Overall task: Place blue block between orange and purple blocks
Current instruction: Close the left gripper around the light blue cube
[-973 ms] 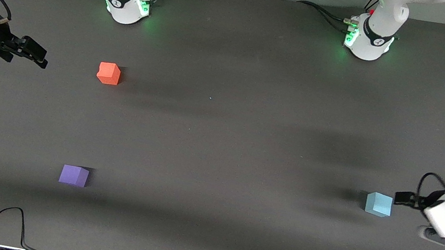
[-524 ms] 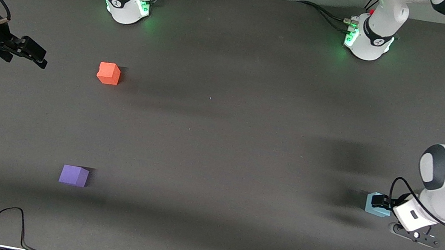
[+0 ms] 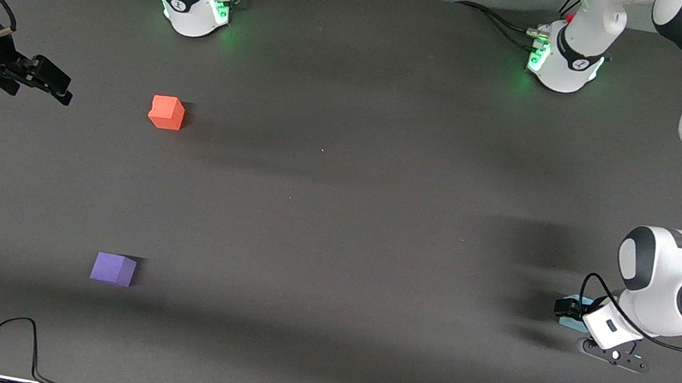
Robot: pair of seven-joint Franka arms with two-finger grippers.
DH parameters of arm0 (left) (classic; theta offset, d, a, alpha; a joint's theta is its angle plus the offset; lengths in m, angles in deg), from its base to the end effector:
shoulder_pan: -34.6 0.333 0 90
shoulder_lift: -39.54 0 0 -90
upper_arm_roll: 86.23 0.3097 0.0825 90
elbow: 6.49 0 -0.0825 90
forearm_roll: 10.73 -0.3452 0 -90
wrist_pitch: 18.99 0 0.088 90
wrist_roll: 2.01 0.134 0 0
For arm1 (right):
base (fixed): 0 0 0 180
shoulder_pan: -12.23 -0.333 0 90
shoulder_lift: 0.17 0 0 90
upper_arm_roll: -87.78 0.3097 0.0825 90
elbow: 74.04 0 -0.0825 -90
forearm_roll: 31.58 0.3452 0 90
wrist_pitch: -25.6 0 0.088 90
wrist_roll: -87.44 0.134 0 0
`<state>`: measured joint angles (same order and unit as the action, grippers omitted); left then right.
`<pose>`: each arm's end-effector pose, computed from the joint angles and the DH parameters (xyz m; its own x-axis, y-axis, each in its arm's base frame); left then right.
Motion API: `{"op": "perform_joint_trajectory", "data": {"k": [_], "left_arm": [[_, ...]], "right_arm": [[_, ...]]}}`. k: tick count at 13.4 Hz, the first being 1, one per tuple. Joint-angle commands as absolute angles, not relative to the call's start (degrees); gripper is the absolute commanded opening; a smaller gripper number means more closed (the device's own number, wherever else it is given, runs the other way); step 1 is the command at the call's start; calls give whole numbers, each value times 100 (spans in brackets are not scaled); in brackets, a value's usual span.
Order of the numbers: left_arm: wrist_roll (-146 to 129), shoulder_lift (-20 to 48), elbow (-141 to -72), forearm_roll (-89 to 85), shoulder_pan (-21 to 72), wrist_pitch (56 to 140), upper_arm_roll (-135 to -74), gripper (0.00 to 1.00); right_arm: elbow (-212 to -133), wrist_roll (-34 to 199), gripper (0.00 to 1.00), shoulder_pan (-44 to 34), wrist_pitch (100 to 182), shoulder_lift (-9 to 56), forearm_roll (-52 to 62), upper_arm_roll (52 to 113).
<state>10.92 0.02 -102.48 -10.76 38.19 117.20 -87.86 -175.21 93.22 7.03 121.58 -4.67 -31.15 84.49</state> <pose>0.6507 0.0241 0.1982 0.9828 -0.1840 0.0157 -0.1843 -0.9828 0.0146 0.4965 0.0166 0.5550 0.9976 -0.0680 -0.0133 -0.0682 -0.9976 -0.0107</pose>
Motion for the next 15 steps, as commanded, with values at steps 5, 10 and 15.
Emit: {"op": "perform_joint_trajectory", "data": {"k": [5, 10, 15], "left_arm": [[1100, 61, -10370, -1099, 3829, 11777, -8763, 56], [1082, 666, -10002, -1055, 3847, 10893, -8755, 56], [-74, 1062, -8834, -1082, 3454, 8862, -8807, 57]], "right_arm": [[-17555, 9430, 99, 678, 12228, -509, -3140, 8435], [-17555, 9430, 99, 678, 12228, -509, -3132, 8418], [-17626, 9421, 99, 695, 12290, -544, -3132, 8409]]}}
